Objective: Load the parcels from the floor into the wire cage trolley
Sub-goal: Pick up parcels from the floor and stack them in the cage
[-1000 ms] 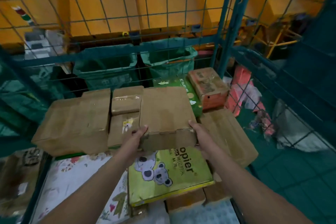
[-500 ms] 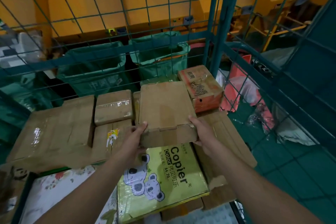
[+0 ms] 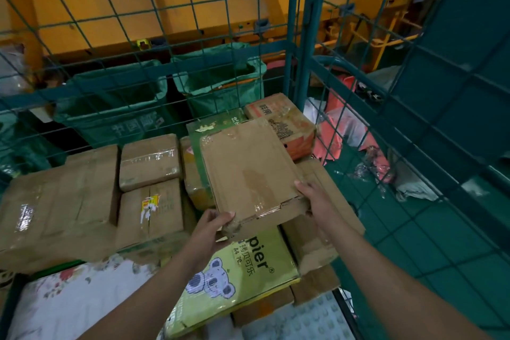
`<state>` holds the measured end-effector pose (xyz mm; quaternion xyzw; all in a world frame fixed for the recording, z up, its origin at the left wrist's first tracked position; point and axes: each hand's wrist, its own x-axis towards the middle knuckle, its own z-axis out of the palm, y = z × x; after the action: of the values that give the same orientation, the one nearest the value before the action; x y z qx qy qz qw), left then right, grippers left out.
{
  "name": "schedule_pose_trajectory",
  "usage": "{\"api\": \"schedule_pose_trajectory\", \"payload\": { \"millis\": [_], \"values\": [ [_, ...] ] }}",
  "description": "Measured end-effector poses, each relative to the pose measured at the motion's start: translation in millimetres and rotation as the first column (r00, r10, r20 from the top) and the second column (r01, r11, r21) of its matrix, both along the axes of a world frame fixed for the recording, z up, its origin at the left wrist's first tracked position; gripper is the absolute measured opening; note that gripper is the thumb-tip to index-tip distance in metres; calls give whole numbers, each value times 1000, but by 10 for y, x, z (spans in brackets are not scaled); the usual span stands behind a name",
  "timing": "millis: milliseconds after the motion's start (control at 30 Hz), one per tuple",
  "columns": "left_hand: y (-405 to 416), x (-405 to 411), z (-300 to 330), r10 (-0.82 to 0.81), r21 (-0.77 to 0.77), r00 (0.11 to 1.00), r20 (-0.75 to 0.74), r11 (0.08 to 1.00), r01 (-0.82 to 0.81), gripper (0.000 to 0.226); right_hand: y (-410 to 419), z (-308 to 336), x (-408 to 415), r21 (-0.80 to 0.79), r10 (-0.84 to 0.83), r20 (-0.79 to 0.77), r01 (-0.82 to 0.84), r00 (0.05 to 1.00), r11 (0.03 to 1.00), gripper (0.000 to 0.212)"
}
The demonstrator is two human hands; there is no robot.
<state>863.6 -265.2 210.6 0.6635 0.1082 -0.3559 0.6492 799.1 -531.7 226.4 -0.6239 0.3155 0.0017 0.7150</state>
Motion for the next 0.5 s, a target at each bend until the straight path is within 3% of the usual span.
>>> {"api": "schedule_pose_trajectory", "payload": {
  "millis": [100, 267, 367, 500],
  "values": [
    [89, 5, -8, 28, -21, 999, 27, 999, -28, 36, 27, 1, -7, -4, 57, -23, -57, 998, 998, 43],
    [198, 197, 95, 128, 11, 988, 90, 992, -130, 49, 169, -41, 205, 148, 133, -56, -124, 990, 981, 68],
    [167, 464, 185, 193, -4, 974, 123, 981, -194, 67, 166, 55, 562, 164, 145, -12, -142, 989, 976, 68],
    [-62, 929, 348, 219, -28, 954, 204, 976, -218, 63, 91, 214, 1125, 177, 45, 41, -52, 998, 983, 61]
  ]
}}
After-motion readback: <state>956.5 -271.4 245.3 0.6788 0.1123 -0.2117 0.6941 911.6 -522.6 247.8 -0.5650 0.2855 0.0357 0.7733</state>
